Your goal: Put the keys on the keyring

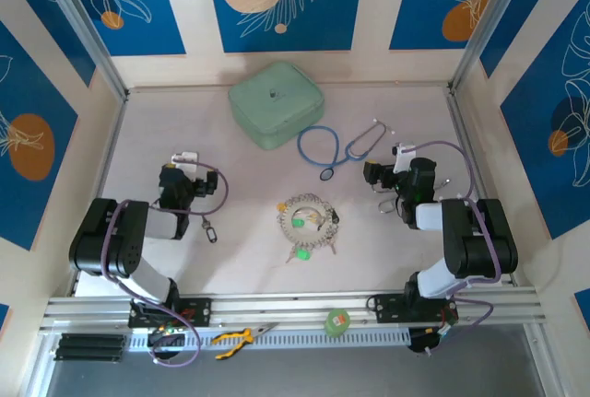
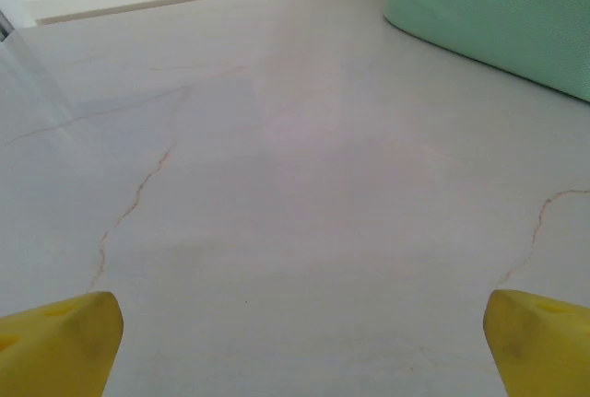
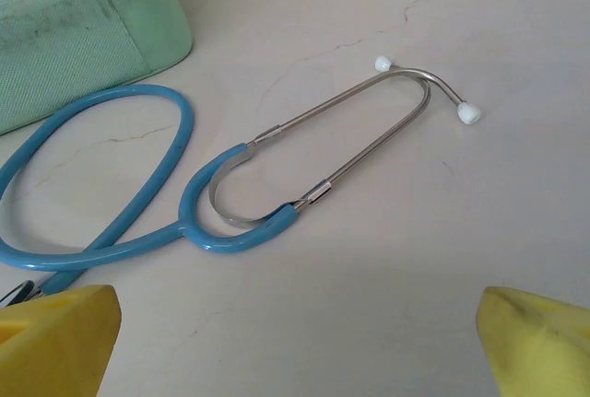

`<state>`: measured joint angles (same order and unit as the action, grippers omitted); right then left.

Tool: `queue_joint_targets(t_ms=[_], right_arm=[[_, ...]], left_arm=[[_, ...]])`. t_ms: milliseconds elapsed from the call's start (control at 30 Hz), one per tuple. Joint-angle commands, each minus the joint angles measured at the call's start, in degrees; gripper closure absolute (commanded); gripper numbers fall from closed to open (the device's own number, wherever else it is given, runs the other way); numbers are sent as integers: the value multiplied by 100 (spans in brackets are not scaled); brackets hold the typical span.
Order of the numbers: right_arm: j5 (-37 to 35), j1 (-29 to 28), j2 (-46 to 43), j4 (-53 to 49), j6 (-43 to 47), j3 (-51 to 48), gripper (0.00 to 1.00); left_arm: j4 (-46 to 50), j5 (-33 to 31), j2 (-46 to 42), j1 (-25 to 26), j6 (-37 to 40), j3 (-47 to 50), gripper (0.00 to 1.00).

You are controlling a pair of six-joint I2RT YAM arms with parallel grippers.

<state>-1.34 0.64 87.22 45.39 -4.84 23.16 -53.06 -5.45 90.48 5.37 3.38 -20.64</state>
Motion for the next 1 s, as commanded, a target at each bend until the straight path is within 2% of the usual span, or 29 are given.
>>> queue_joint_targets(t_ms=[0, 200, 333, 967], right_arm=[[-85, -12, 14, -5, -47, 121, 1], [-88, -10, 6, 8, -54, 108, 1], [-67, -2, 5, 13, -56, 102, 1], [-35, 25, -167, -68, -75, 85, 1]], left_arm=[[-124, 246, -83, -53, 43, -58, 0], [-125, 246, -91, -56, 40, -46, 0], [-114, 1, -83, -54, -48, -55, 0], [-155, -58, -140, -78, -77, -36, 0]])
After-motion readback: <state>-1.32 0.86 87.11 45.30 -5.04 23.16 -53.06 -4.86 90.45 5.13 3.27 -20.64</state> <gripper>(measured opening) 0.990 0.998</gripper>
